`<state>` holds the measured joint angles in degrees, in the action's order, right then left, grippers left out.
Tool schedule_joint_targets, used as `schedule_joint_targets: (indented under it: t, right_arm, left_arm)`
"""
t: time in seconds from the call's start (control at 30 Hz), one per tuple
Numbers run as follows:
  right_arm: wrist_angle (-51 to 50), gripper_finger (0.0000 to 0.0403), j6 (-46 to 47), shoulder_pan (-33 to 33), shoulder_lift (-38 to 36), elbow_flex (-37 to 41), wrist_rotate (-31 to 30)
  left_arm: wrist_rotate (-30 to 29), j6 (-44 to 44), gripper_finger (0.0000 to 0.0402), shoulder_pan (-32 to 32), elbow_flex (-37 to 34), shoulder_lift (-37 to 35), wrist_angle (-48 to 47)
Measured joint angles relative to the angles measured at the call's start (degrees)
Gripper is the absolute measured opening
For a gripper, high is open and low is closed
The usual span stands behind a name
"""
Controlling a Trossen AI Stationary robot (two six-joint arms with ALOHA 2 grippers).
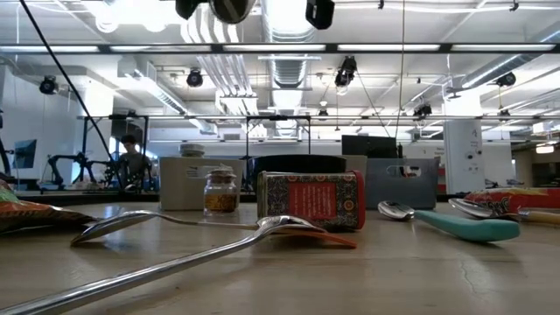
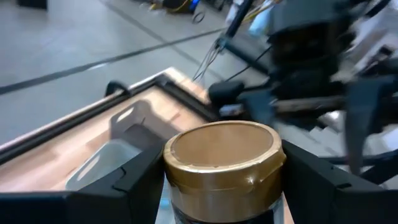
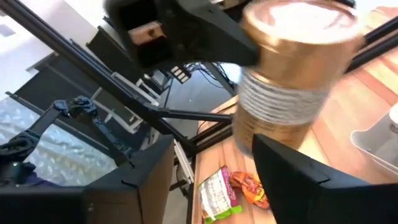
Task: Pick & Place Food Item
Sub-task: Put the gold seasoning bottle into the left white bin
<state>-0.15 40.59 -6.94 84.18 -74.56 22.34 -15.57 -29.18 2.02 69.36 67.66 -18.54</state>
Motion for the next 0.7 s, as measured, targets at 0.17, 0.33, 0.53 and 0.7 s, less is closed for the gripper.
schedule_joint_targets:
  t: [0.17,0.33,0.53,0.7]
  right_arm:
    - [1.01,0.0291,-0.03,0.02,-0.31,0.00,0.03]
    - [0.95,0.0355,-1.47,-0.09,-0.61,0.00,-0.80]
    - [0.98,0.0374,-4.24,-0.09,0.08,0.00,-4.34]
    - [1.43,0.0375,-4.62,-0.09,0.31,0.00,-4.27]
  left_arm:
    - [2.20,0.91,0.0256,0.00,0.42,0.00,2.77]
    - [2.91,0.87,0.0256,0.00,0.46,0.01,5.88]
    - [3.90,3.18,0.0256,0.00,0.48,1.55,13.91]
    - [5.42,4.34,0.0256,0.02,0.48,3.38,16.98]
